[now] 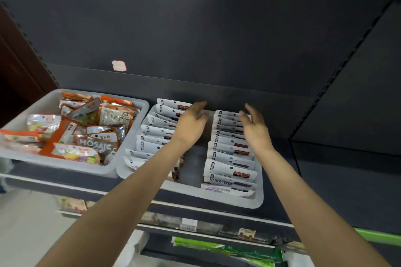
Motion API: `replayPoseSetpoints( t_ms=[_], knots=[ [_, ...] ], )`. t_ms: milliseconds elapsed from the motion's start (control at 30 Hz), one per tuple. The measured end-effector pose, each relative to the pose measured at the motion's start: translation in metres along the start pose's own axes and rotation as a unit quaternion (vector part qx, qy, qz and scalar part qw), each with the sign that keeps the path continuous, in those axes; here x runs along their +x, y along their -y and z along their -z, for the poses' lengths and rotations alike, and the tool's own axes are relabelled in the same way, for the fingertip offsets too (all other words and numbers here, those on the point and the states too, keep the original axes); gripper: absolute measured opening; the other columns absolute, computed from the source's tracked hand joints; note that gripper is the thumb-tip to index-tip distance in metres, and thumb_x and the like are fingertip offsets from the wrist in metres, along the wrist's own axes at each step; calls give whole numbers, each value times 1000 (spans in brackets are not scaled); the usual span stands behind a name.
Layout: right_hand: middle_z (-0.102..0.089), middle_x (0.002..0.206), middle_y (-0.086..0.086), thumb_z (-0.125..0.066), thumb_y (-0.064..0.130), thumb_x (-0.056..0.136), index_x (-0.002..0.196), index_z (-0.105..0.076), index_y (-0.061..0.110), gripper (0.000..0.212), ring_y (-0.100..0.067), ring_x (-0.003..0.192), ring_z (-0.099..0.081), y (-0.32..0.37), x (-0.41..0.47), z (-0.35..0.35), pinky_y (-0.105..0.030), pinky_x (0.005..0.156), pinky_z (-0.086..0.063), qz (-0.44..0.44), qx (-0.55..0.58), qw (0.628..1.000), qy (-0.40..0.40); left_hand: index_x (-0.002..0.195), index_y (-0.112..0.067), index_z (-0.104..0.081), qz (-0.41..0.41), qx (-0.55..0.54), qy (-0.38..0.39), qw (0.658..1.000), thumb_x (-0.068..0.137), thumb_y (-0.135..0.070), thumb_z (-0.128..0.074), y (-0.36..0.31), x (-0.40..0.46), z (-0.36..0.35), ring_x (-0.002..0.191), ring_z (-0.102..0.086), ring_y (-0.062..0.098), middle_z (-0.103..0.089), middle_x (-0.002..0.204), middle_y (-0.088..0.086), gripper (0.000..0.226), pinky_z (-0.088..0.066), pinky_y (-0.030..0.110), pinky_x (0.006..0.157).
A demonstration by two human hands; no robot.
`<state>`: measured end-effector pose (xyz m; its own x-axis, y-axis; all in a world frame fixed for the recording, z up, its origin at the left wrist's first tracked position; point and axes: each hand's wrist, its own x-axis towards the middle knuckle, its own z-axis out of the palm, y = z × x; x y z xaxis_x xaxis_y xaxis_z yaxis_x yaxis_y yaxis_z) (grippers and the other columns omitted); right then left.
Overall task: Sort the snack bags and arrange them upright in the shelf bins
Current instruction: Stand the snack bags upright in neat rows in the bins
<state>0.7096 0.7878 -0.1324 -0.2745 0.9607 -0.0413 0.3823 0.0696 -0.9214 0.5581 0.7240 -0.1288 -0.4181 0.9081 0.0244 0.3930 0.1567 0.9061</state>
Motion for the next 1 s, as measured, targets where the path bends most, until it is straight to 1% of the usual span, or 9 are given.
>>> replayPoseSetpoints(
  t_ms=[100, 200, 333, 433, 567, 767, 833, 900, 1000],
  knots=[
    [-35, 150, 0, -40, 32, 100, 144, -35, 27, 44, -19, 137, -34, 26, -7, -31, -30, 108, -27, 5, 21, 999, 34, 132, -11, -52, -16, 61, -36, 997, 99, -8, -42, 12, -3, 43, 119, -54, 23, -55, 133, 7, 35, -42, 27, 97],
    [-36, 150, -2, -40, 29, 101, 146, -31, 22, 47, -19, 137, -33, 45, -15, -75, -28, 107, -26, -5, 50, 995, 84, 135, -16, -48, 45, 79, -65, 994, 101, -13, -37, 32, -4, 84, 106, -57, 26, -55, 131, 11, 36, -44, 29, 85],
    [-30, 153, -2, -36, 34, 102, 149, -19, 24, 52, -23, 140, -28, 52, -22, -127, -35, 110, -25, -87, 80, 988, 104, 142, -19, -38, 164, -48, -49, 984, 103, -27, -33, 56, 6, 118, 131, -39, 30, -39, 147, 13, 40, -32, 35, 101],
    [-30, 152, -6, -31, 41, 101, 149, -19, 26, 51, -26, 139, -30, 48, -25, -155, -40, 111, -26, -132, 94, 982, 96, 146, -15, -32, 248, -136, 19, 959, 98, -53, -30, 71, 19, 124, 139, -30, 30, -33, 151, 11, 60, -20, 41, 115],
    [-24, 156, -4, -29, 47, 100, 150, -6, 34, 57, -28, 141, -26, 45, -20, -170, -44, 114, -23, -150, 88, 983, 60, 145, -19, -35, 241, -165, 80, 953, 91, -67, -28, 76, 36, 114, 134, -39, 30, -40, 147, 12, 72, -24, 46, 115],
    [-28, 154, -3, -32, 35, 103, 151, -5, 33, 55, -22, 139, -31, 49, -24, -172, -26, 100, -31, -150, 99, 982, 51, 147, -30, -29, 225, -226, 109, 941, 79, -77, -38, 100, 49, 113, 126, -48, 32, -45, 144, 12, 83, -36, 51, 107],
    [-27, 155, -3, -34, 37, 102, 151, -3, 31, 58, -23, 140, -30, 49, -28, -173, -29, 104, -30, -150, 100, 983, 24, 142, -26, -39, 212, -226, 120, 943, 82, -75, -36, 102, 41, 120, 116, -56, 23, -54, 135, 6, 77, -45, 46, 99],
    [-25, 155, -5, -34, 43, 101, 151, -3, 31, 61, -26, 141, -27, 48, -35, -171, -35, 111, -25, -153, 91, 984, -17, 129, -26, -47, 183, -219, 125, 950, 97, -58, -26, 98, 28, 130, 99, -58, 9, -58, 117, -4, 49, -43, 24, 77],
    [-24, 155, -3, -32, 45, 100, 152, -7, 31, 59, -25, 142, -24, 38, -51, -169, -38, 113, -22, -165, 102, 980, -48, 133, -24, -48, 168, -217, 162, 948, 100, -53, -22, 113, 22, 130, 103, -59, 12, -59, 126, 2, 52, -44, 24, 87]
  ],
)
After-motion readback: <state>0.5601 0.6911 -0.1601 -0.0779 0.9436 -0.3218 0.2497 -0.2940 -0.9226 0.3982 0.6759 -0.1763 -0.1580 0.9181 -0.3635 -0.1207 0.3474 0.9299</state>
